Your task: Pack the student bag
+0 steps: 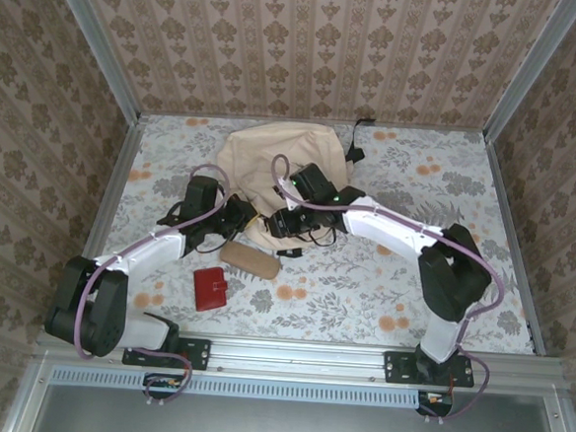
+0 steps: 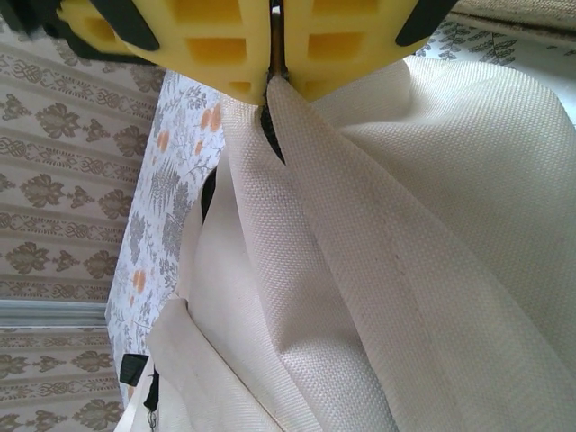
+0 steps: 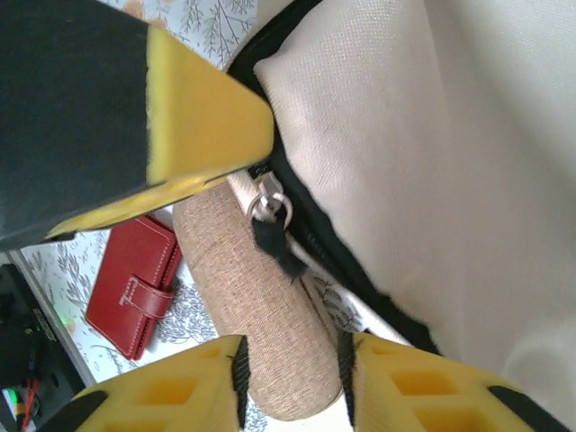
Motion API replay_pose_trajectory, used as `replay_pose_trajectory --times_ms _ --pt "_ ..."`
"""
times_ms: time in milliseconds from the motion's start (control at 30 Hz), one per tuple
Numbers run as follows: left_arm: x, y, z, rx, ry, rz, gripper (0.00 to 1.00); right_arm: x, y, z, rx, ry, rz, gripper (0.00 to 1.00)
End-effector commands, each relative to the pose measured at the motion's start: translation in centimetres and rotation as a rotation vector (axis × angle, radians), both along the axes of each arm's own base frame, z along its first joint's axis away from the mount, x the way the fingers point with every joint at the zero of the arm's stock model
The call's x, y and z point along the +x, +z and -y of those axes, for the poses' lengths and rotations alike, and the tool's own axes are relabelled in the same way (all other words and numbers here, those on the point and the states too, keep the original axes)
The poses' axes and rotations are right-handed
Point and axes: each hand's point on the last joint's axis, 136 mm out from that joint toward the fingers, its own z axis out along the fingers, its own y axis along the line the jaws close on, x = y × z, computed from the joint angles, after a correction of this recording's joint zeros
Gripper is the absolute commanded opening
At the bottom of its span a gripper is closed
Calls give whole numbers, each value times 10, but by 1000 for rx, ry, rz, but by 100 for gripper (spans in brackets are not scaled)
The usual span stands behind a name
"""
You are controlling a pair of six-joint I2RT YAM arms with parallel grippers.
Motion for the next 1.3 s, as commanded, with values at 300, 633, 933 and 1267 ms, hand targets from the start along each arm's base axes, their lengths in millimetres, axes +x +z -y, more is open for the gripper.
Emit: replay_pose_trajectory --times_ms 300,633,933,1267 --pt "4 15 15 -55 -53 33 8 18 -10 -21 62 -172 4 41" --pt "4 12 14 -47 -47 23 8 37 7 -35 75 -106 133 39" --pt "3 8 12 -38 -40 13 8 39 6 -25 17 -106 181 15" --pt "3 -15 -5 58 3 3 3 15 -6 23 -197 -132 106 0"
